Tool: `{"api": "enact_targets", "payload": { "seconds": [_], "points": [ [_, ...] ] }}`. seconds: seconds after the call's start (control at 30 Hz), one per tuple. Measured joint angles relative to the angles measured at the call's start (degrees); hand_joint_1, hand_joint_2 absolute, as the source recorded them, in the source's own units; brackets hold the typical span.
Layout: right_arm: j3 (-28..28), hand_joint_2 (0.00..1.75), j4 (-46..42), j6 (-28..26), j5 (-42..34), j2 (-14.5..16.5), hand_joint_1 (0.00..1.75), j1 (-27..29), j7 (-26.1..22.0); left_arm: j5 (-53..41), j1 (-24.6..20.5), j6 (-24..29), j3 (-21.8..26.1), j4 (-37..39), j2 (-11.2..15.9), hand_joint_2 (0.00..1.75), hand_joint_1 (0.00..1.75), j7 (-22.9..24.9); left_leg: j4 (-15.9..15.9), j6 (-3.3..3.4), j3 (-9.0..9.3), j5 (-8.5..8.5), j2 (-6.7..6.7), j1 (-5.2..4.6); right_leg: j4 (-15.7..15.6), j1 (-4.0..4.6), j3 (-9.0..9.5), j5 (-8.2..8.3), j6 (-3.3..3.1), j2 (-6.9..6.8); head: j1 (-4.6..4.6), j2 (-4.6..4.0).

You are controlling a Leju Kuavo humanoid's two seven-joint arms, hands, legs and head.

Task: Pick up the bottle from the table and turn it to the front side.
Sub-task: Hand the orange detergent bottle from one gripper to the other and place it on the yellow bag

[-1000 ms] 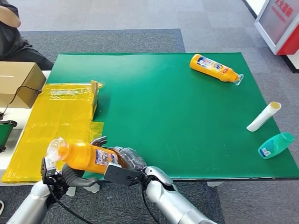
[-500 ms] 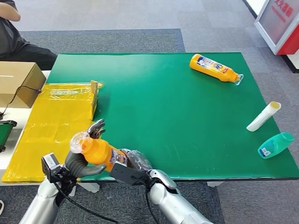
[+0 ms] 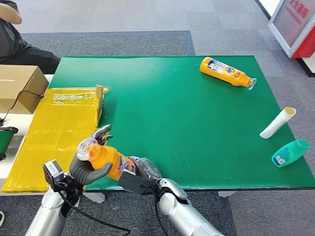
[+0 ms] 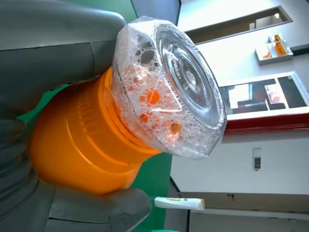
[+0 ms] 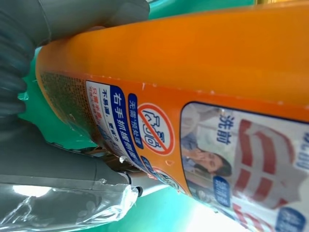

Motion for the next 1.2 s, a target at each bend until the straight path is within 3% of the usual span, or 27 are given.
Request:
{"api": "enact_targets", "payload": {
  "seconds": [0.07, 0.1, 0.27, 0.37, 0.5, 0.7, 0.87, 0.97, 1.07, 1.2],
  "points": [
    [-0.3, 1.75, 0.0, 0.1, 0.2, 0.0, 0.16, 0.0, -0.3, 0.1, 0.1, -0.3, 0.1, 0.1, -0.1, 1.75, 1.75, 0.4, 0.0, 0.0, 0.01, 0.0, 0.0, 0.0, 0.0, 0.0, 0.01, 0.0, 0.0, 0.0, 0.0, 0.0],
    [-0.5, 1.75, 0.0, 0.1, 0.2, 0.0, 0.01, 0.0, -0.4, 0.3, 0.1, -0.4, 0.1, 0.1, -0.1, 1.75, 1.75, 0.4, 0.0, 0.0, 0.01, 0.0, 0.0, 0.0, 0.0, 0.0, 0.02, 0.0, 0.0, 0.0, 0.0, 0.0],
    [-1.7, 1.75, -0.5, 0.3, 0.1, 0.0, 0.0, 0.7, -0.5, 1.0, 0.2, -0.2, 0.1, 0.3, -0.1, 1.75, 1.75, 0.6, 0.0, 0.0, 0.02, 0.0, 0.0, 0.0, 0.0, 0.0, 0.03, 0.01, 0.01, 0.0, -0.01, 0.0],
    [-3.0, 1.75, -2.4, 0.4, -0.3, -0.2, 0.0, 1.8, -0.6, -3.5, 0.1, 3.9, 0.1, -0.6, -0.2, 1.75, 1.75, 0.8, 0.0, 0.01, 0.05, 0.0, -0.02, 0.0, 0.0, 0.0, 0.08, 0.01, 0.01, -0.03, 0.01, 0.0],
    [-5.4, 1.75, -7.3, 0.9, -0.6, -0.7, 0.0, 4.5, -0.5, -17.0, -0.5, 12.9, 0.3, -5.4, -0.4, 1.75, 1.75, 3.5, 0.0, 0.0, 0.09, -0.01, -0.01, 0.0, 0.0, 0.0, 0.08, 0.04, 0.0, -0.01, -0.01, 0.0],
    [-9.3, 1.75, -15.5, 2.3, -0.5, -1.5, 0.0, 9.0, -0.5, -43.0, -3.5, 23.9, 0.4, -14.7, 0.8, 1.75, 1.75, 12.8, 0.0, -0.03, 0.02, 0.11, -0.02, 0.01, 0.0, 0.01, -0.02, 0.12, -0.02, -0.02, 0.01, 0.0],
    [-11.2, 1.75, -20.1, 3.4, -0.7, -1.6, 0.0, 10.7, -0.4, -52.5, -8.1, 24.8, 0.1, -17.9, 2.8, 1.75, 1.75, 18.6, 0.0, -0.04, 0.01, 0.11, 0.0, 0.01, 0.0, 0.01, -0.03, 0.15, -0.03, 0.0, -0.01, 0.0],
    [-11.7, 1.75, -22.1, 4.0, -1.1, -1.7, 0.0, 11.3, 0.0, -57.0, -10.4, 22.0, -0.9, -17.4, 4.4, 1.75, 1.75, 22.7, 0.0, -0.04, 0.0, 0.11, -0.01, 0.0, 0.0, 0.0, -0.06, 0.15, -0.02, 0.0, 0.01, 0.0],
    [-12.3, 1.75, -23.7, 4.8, -1.8, -1.7, 0.0, 11.7, 0.4, -61.3, -13.9, 18.5, -2.9, -12.4, 6.4, 1.75, 1.75, 26.9, 0.0, -0.05, 0.01, 0.11, 0.0, 0.0, 0.0, 0.0, -0.07, 0.15, -0.03, 0.01, -0.01, 0.0],
    [-12.6, 1.75, -24.0, 6.1, -2.0, -1.7, 0.0, 11.8, 0.2, -65.4, -17.0, 19.0, -5.6, -0.8, 7.6, 1.75, 1.75, 28.7, 0.0, -0.07, 0.01, 0.13, 0.01, 0.0, 0.0, 0.0, -0.08, 0.16, -0.04, 0.03, 0.0, 0.0]
  ]
}}
